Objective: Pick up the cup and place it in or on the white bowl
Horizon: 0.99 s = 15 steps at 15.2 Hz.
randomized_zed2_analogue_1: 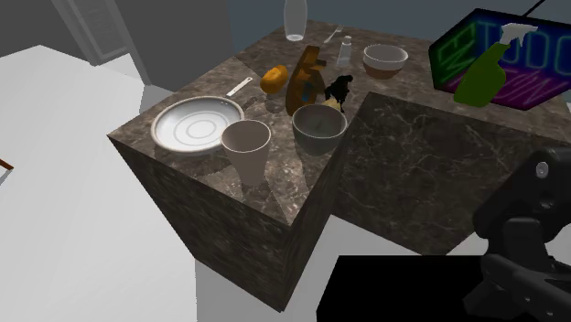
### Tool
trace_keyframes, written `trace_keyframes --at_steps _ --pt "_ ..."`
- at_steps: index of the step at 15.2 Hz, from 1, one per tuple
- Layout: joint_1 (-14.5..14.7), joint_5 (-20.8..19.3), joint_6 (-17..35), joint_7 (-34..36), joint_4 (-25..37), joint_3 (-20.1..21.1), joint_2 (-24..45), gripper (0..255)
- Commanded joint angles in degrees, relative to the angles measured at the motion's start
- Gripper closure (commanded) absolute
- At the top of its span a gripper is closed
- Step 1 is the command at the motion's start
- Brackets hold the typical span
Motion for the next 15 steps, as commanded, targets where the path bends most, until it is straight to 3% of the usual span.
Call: trace_keyframes --at_steps 1,9,15 --pt "0.00 0.00 0.00 0.00 0.00 0.00 0.00 0" --pt "-2.96 -5.99 9.13 -10.61 -0.38 -10.08 6.28 0" --pt "-4.14 -7.91 16.13 -18.70 2.39 -17.72 14.13 0"
